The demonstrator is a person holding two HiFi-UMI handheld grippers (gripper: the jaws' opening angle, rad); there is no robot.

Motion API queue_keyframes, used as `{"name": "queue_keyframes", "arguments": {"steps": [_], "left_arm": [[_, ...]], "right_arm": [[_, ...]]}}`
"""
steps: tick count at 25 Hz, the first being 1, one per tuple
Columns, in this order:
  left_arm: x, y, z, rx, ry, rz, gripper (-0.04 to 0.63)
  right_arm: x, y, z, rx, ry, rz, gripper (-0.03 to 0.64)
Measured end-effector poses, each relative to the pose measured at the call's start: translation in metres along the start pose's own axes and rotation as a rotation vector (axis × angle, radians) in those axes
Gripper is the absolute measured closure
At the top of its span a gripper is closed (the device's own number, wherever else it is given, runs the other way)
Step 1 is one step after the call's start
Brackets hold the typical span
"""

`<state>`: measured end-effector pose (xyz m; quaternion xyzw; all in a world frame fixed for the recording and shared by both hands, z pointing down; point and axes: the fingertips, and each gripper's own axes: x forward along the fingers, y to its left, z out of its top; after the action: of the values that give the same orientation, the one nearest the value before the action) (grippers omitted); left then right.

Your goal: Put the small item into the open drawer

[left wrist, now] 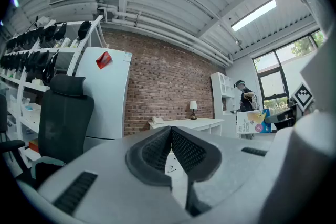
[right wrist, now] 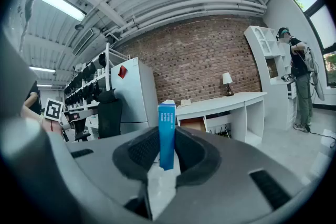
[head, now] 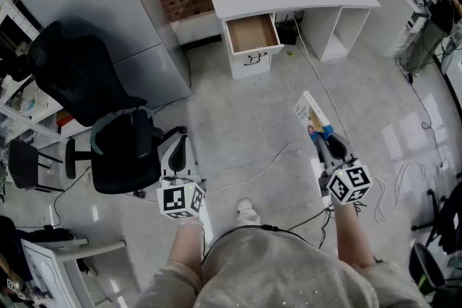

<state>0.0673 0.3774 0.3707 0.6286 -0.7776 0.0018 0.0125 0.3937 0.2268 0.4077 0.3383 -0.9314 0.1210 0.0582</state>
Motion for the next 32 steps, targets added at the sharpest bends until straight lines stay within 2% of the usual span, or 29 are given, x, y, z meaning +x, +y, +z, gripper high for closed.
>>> {"name": "queue_keyframes", "arguments": {"steps": [7,13,20,25,32], "left_arm": [[0.024,0.033,-0.004,-0.01,-0.01,-0.03,0.59],[0.033,0.059,-0.004,-0.019,-0.015,-0.027,0.591],[0.039,0.07,-0.01,-0.022,-0.003,-0.054,0.591],[0.044,0.071,-0.019,-0.029,0.014,-0.058,0.589],[0.056,0.082,-0.022,-0.047,0.021,-0.07,0.591]], "right_arm": [[0.041,0.02,-0.01,0.002,0.0,-0.008,0.529],[0.061,0.031,-0.015,-0.007,0.007,-0.007,0.529],[0.072,0.028,-0.019,-0.02,0.018,-0.022,0.529],[0.074,0.015,-0.015,0.012,-0.01,-0.04,0.529],[0.101,0.017,-0.01,0.012,-0.021,-0.019,0.529]]}}
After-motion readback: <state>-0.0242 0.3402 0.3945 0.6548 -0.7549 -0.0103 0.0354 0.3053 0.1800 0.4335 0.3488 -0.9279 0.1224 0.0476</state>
